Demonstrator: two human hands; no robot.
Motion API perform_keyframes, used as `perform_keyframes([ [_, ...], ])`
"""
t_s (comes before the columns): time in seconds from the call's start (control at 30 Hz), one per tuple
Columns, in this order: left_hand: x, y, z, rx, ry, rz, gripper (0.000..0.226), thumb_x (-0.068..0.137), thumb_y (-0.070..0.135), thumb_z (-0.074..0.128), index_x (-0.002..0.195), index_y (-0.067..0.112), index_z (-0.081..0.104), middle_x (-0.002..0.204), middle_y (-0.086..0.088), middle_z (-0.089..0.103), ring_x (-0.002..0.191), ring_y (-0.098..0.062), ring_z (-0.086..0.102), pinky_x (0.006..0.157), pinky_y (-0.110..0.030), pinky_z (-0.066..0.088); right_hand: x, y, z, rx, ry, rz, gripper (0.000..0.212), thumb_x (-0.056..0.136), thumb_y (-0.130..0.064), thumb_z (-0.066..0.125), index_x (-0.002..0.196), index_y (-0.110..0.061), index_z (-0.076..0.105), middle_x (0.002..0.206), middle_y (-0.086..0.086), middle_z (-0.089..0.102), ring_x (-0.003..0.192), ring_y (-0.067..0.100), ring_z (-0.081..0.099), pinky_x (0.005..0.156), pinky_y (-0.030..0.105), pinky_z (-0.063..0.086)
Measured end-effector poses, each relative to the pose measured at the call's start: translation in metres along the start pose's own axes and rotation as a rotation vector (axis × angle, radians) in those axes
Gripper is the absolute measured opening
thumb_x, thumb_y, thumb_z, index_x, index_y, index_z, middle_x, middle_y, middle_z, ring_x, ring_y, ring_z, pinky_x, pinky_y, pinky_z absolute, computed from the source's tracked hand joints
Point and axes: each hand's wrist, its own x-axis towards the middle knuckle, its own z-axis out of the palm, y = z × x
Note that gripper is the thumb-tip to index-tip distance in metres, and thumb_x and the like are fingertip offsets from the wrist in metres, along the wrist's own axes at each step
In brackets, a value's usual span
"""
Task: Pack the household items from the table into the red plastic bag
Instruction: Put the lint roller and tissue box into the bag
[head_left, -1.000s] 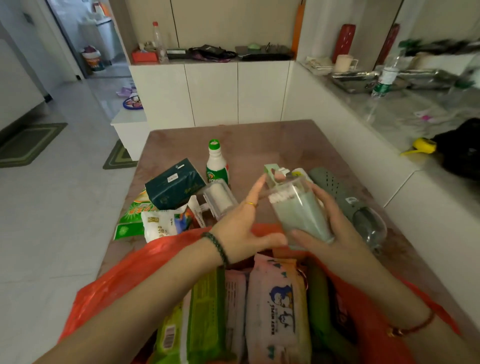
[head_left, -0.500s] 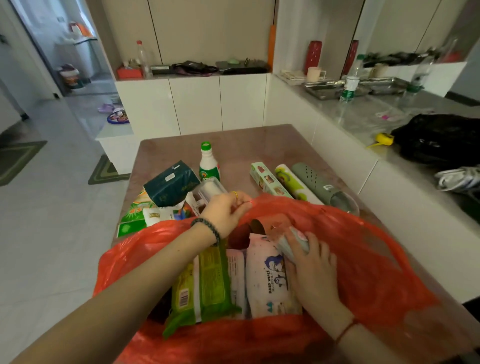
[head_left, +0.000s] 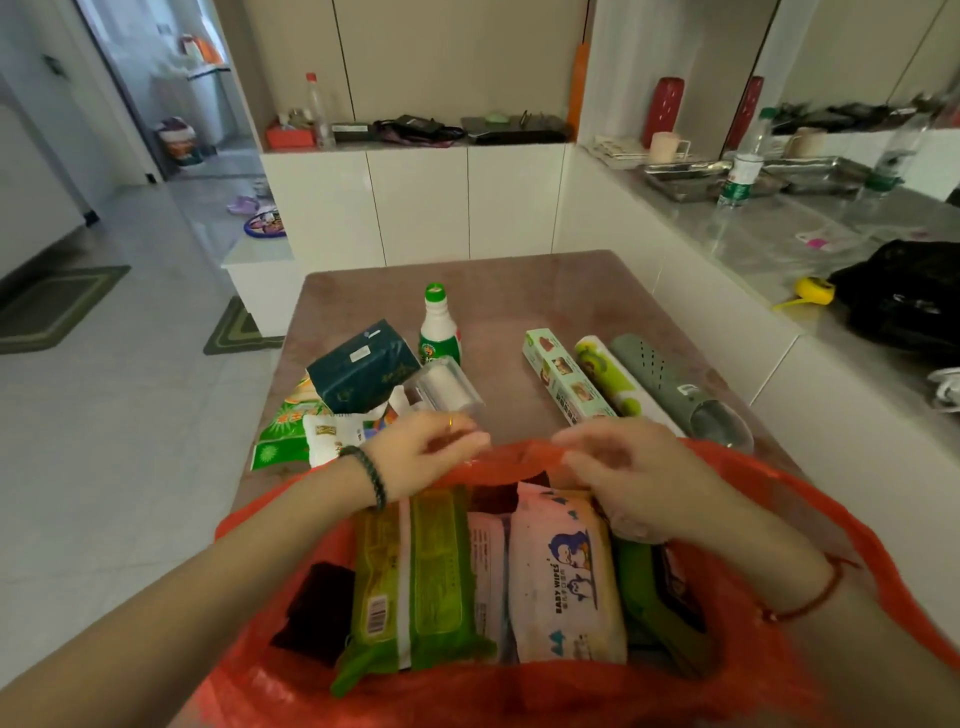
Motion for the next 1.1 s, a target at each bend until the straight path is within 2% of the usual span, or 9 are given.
perform_keyframes([
  [0.1, 0.015, -0.016, -0.024, -0.350, 0.236, -0.145, 0.027, 0.096, 0.024, 0.038, 0.081, 0.027, 0.061, 0.073, 0.002, 0.063, 0.064, -0.009, 0.062, 0.072, -0.026, 0.050, 0.046, -0.015, -0.012, 0.155, 0.074, -0.065, 0.024, 0.088, -0.021, 0.058, 0.110, -0.021, 0.064, 0.094, -0.010, 0.065, 0.082, -0.001, 0.061, 0.069, 0.007, 0.047],
  [0.2, 0.031, -0.031, -0.041, -0.502, 0.337, -0.373, 0.028, 0.097, 0.026, 0.034, 0.092, 0.017, 0.060, 0.078, -0.001, 0.062, 0.051, 0.000, 0.060, 0.056, -0.019, 0.048, 0.104, -0.009, 0.003, 0.319, 0.011, 0.055, 0.032, 0.087, -0.021, 0.061, 0.118, -0.015, 0.059, 0.111, 0.005, 0.064, 0.096, 0.017, 0.063, 0.078, 0.023, 0.055],
  [0.27, 0.042, -0.043, -0.045, -0.538, 0.341, -0.531, 0.032, 0.097, 0.030, 0.033, 0.111, 0.012, 0.055, 0.098, -0.009, 0.064, 0.063, -0.008, 0.060, 0.058, -0.020, 0.047, 0.140, -0.004, 0.019, 0.318, -0.080, 0.175, 0.047, 0.085, -0.028, 0.062, 0.129, -0.016, 0.049, 0.129, 0.008, 0.055, 0.112, 0.023, 0.057, 0.089, 0.037, 0.053],
  [0.37, 0.060, -0.062, -0.042, -0.621, 0.333, -0.697, 0.043, 0.097, 0.034, 0.032, 0.129, 0.009, 0.044, 0.129, -0.015, 0.055, 0.092, -0.023, 0.054, 0.064, -0.025, 0.043, 0.184, 0.003, 0.048, 0.182, -0.223, 0.296, 0.067, 0.085, -0.035, 0.062, 0.140, -0.011, 0.032, 0.144, 0.009, 0.040, 0.127, 0.026, 0.045, 0.099, 0.037, 0.041],
  [0.5, 0.080, -0.086, -0.028, -0.612, 0.222, -0.821, 0.055, 0.096, 0.044, 0.025, 0.139, 0.011, 0.033, 0.140, -0.014, 0.046, 0.119, -0.032, 0.050, 0.087, -0.036, 0.047, 0.226, 0.024, 0.092, 0.303, -0.284, 0.516, 0.087, 0.082, -0.036, 0.065, 0.145, -0.007, 0.014, 0.151, 0.014, 0.027, 0.135, 0.033, 0.033, 0.105, 0.043, 0.035],
  [0.63, 0.089, -0.099, -0.020, -0.641, 0.175, -0.882, 0.056, 0.096, 0.045, 0.022, 0.140, 0.011, 0.031, 0.142, -0.014, 0.043, 0.126, -0.031, 0.046, 0.094, -0.040, 0.041, 0.251, 0.049, 0.129, 0.424, -0.231, 0.598, 0.093, 0.074, -0.029, 0.074, 0.143, -0.004, 0.016, 0.147, 0.016, 0.031, 0.133, 0.032, 0.035, 0.109, 0.043, 0.034],
  [0.87, 0.083, -0.098, -0.021, -0.729, 0.174, -0.904, 0.054, 0.096, 0.044, 0.023, 0.140, 0.013, 0.031, 0.143, -0.013, 0.042, 0.127, -0.031, 0.044, 0.103, -0.042, 0.036, 0.251, 0.061, 0.146, 0.395, -0.086, 0.601, 0.082, 0.068, -0.034, 0.077, 0.131, -0.005, 0.033, 0.133, 0.015, 0.046, 0.119, 0.032, 0.049, 0.094, 0.045, 0.049],
  [1.03, 0.079, -0.085, -0.028, -0.588, 0.249, -0.778, 0.047, 0.095, 0.031, 0.040, 0.138, 0.013, 0.034, 0.140, -0.011, 0.044, 0.117, -0.028, 0.049, 0.082, -0.032, 0.041, 0.228, 0.063, 0.100, 0.300, 0.214, 0.476, 0.079, 0.063, -0.033, 0.078, 0.126, -0.007, 0.037, 0.121, 0.007, 0.050, 0.110, 0.030, 0.053, 0.079, 0.030, 0.043],
  [1.1, 0.076, -0.078, -0.028, -0.523, 0.266, -0.704, 0.050, 0.093, 0.025, 0.047, 0.138, 0.012, 0.033, 0.140, -0.013, 0.045, 0.121, -0.028, 0.048, 0.091, -0.035, 0.043, 0.213, 0.061, 0.073, 0.256, 0.358, 0.376, 0.083, 0.058, -0.034, 0.080, 0.126, -0.010, 0.040, 0.124, 0.014, 0.052, 0.106, 0.030, 0.055, 0.076, 0.028, 0.042],
])
